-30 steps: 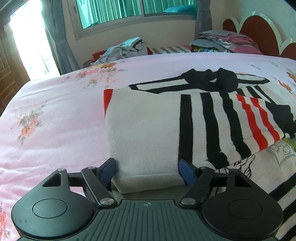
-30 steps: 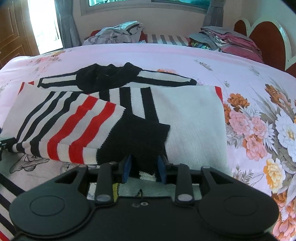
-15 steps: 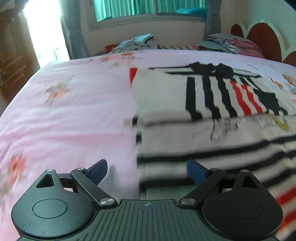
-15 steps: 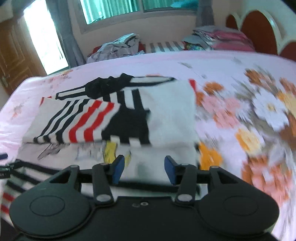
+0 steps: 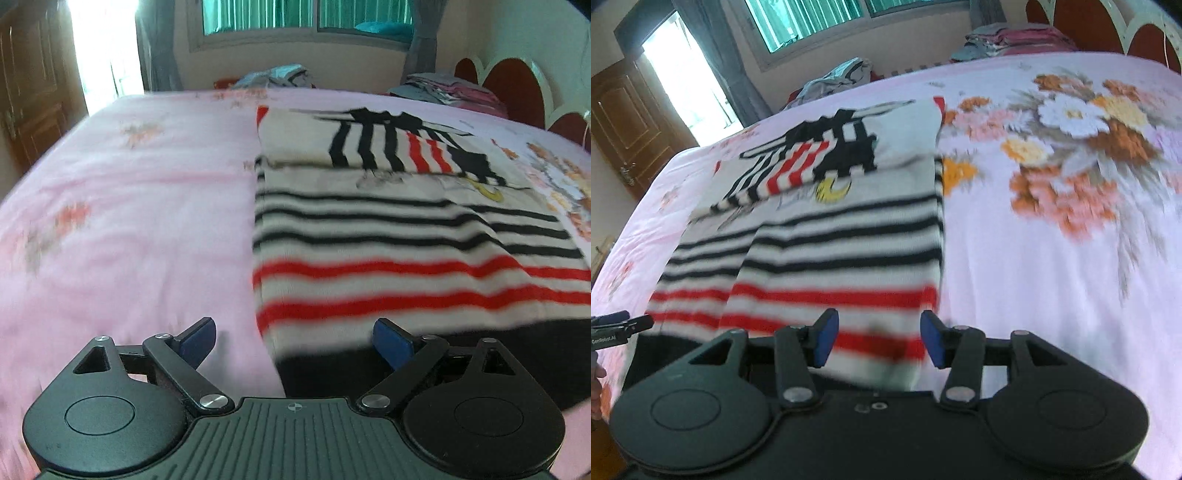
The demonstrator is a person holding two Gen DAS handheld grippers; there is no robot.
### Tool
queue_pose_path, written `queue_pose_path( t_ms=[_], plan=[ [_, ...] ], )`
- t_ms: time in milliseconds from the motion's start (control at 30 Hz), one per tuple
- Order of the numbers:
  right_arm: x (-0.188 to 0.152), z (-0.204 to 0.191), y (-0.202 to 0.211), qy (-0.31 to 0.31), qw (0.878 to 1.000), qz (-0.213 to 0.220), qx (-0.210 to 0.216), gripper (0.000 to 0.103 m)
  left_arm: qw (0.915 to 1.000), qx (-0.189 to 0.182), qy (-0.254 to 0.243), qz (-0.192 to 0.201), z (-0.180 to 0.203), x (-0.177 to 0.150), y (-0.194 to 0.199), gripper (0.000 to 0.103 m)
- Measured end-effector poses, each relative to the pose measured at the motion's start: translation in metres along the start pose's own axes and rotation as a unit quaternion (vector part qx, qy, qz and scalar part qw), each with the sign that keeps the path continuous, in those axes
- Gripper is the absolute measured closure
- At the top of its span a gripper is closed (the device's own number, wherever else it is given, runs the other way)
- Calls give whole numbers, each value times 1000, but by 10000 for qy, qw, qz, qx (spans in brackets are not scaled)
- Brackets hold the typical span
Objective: Fold small clothes
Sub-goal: 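Move both grippers toward the black hem of the sweater, then grasp the hem with both grippers and lift it toward the collar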
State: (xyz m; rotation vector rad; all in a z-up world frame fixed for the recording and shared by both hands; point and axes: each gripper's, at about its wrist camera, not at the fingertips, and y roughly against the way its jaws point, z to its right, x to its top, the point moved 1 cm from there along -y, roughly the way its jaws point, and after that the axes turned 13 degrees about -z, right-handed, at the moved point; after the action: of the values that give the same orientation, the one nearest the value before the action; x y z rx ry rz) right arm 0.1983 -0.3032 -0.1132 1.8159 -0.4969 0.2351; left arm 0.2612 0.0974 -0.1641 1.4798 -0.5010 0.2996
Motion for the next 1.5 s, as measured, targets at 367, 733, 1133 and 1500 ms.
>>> queue_pose_path(
  t_ms=[367,733,1133,1500],
  plan=[
    [-54,27,1,-670,9938,-220,858,56,9757,-1735,1298,-318,-34,-58,6,42],
    [-48,22,-18,-998,9789,-450,1724,59,9322,-2980,1981,-545,-48,-49,-26,42],
    [-57,31,-30,-1286,9692,-669,1989,89,9280,-3022,2147,-369,-40,-65,-39,87],
    [-48,37,-14,-791,9825,-472,1618,97,9446,-2420,2209,-165,-45,-59,-29,98]
  ],
)
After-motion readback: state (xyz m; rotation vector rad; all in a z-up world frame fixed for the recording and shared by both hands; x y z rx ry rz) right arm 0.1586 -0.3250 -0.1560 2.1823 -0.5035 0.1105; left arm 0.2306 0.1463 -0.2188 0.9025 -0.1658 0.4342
